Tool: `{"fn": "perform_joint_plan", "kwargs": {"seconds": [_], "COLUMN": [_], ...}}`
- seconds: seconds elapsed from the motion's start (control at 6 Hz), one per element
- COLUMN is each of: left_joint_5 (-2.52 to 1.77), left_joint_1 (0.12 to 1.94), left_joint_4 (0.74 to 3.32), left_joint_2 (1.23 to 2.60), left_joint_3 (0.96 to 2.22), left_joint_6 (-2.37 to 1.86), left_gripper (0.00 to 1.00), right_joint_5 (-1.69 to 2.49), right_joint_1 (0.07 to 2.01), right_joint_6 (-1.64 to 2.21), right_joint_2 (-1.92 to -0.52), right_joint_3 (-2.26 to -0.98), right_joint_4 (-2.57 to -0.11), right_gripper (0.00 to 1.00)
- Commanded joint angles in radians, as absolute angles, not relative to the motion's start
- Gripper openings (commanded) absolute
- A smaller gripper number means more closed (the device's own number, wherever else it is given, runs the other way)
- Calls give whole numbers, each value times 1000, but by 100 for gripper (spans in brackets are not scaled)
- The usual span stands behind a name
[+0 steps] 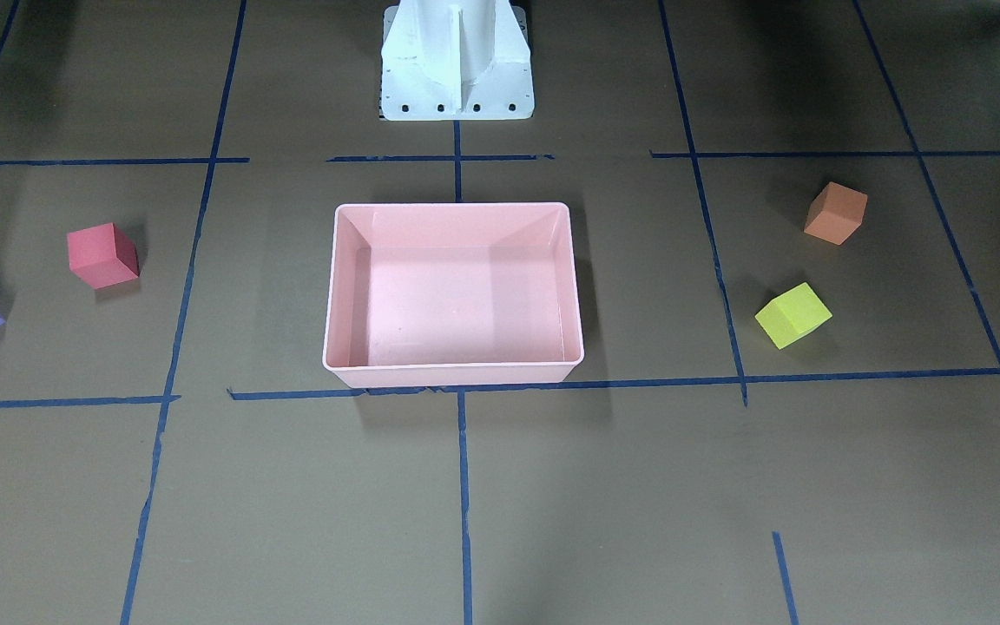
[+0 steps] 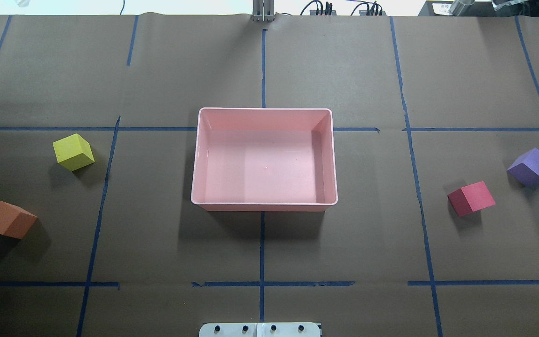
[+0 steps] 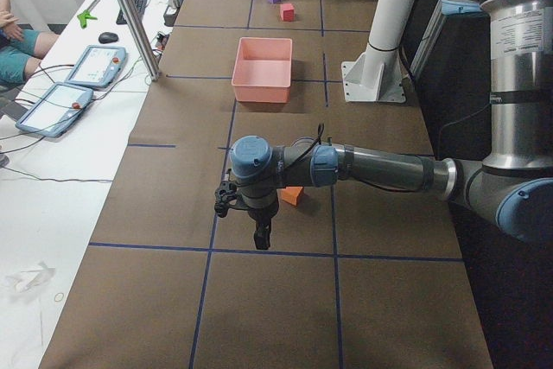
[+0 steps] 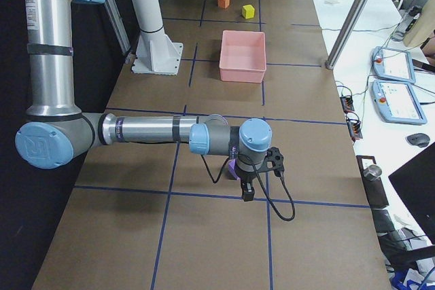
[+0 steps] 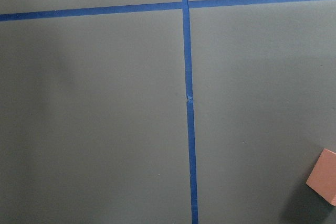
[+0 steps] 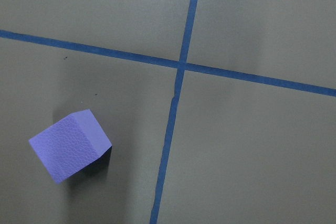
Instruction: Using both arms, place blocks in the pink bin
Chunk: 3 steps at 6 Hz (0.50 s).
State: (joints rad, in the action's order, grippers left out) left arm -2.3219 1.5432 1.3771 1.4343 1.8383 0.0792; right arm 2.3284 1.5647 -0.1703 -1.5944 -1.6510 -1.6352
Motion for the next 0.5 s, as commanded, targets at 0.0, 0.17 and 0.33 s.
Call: {"fn": "perform_joint_plan", "kwargs": {"seconds": [0.0, 0.17, 0.33], "left_joint_5": [-2318, -2321, -2322], "left_joint_1": [1543, 1543, 1543], "left_joint_4": [1371, 1374, 1376], "left_joint_2": [1437, 1436, 1436], "left_joint_3": [1854, 1853, 1853], "left_joint_6": [83, 83, 83], "left_gripper": [100, 100, 100], "right_joint_5": [2333, 2353, 2393], "right_joint_1": [1560, 1495, 1449], "right_joint_6": [-175, -169, -43], "right_joint_2": [-1588, -1583, -1548], "right_joint_3": [-1692, -1738, -1773], "right_joint_4": [-1634, -1634, -1634], "right_gripper": [100, 100, 100]}}
